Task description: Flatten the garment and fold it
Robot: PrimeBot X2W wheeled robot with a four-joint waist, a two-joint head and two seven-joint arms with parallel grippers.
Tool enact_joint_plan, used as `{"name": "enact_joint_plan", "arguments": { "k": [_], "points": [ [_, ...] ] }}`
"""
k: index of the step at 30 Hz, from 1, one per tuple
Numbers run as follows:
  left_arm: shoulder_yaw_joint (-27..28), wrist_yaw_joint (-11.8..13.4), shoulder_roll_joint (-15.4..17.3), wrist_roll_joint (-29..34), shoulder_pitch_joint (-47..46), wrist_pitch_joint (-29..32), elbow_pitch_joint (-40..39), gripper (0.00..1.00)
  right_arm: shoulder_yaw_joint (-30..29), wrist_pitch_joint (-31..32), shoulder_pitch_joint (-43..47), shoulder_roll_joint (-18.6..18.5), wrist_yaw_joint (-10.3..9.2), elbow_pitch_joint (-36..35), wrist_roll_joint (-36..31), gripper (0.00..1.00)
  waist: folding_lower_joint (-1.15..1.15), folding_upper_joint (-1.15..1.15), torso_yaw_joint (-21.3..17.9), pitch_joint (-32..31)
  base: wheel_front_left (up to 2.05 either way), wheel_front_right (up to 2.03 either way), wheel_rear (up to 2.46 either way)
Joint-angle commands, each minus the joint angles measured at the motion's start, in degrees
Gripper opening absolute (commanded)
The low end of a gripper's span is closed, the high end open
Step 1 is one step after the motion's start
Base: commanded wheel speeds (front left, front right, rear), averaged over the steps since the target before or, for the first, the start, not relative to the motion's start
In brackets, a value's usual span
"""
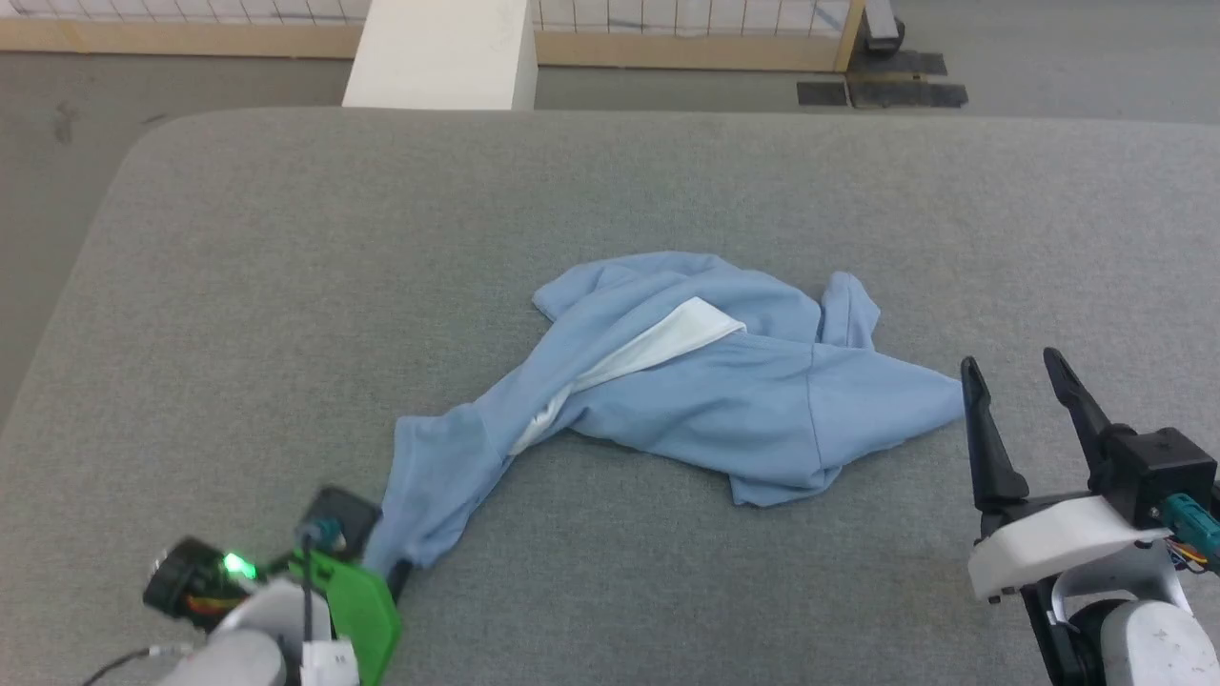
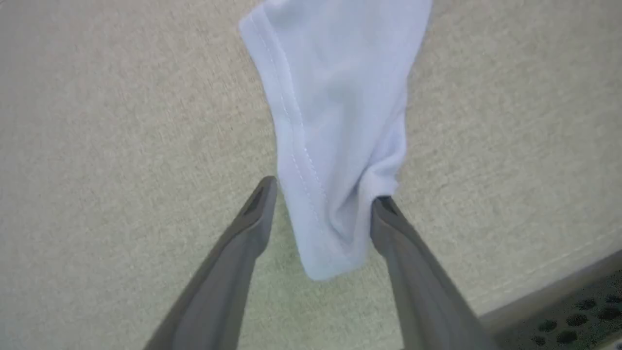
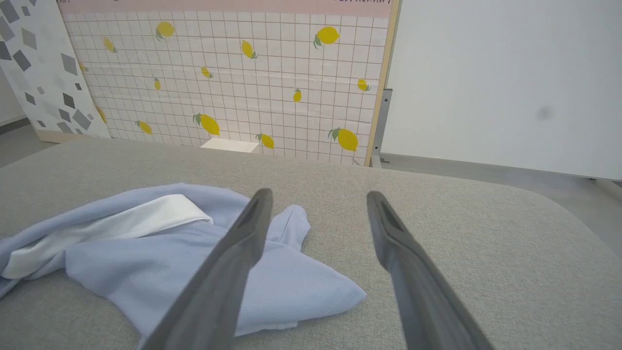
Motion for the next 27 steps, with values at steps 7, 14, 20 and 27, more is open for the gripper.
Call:
{"name": "enact_joint_plan", "arguments": {
  "k": [7,14,20,27],
  "points": [
    [7.10,4.50,-1.70,-1.15,-3.48,-9.88,-6.97,1.00,-1.06,1.52,1.50,0.12,-0.10,-0.76,-0.35,1.00,0.00,0.00,2.00,-1.64,0.00,0.00,0.00],
    [12.44,10.75,-3.45,1.36,-3.46,-21.41,-11.86,1.00,-1.28,8.23,2.32,-2.25,-0.10,-1.69,0.64,1.00,0.00,0.00,4.66,-0.60,0.00,0.00,0.00],
    [12.02,13.46,-6.51,2.65,-2.11,-23.63,-11.73,1.00,0.90,22.11,-0.59,-10.54,-0.10,-0.97,3.93,1.00,0.00,0.00,7.01,2.44,0.00,0.00,0.00],
    [10.53,13.54,-9.49,3.46,-3.16,-24.21,-10.87,1.00,2.67,41.61,-8.31,-19.60,-0.10,3.16,11.35,1.00,0.00,0.00,10.99,6.79,0.00,0.00,0.00]
  ]
}}
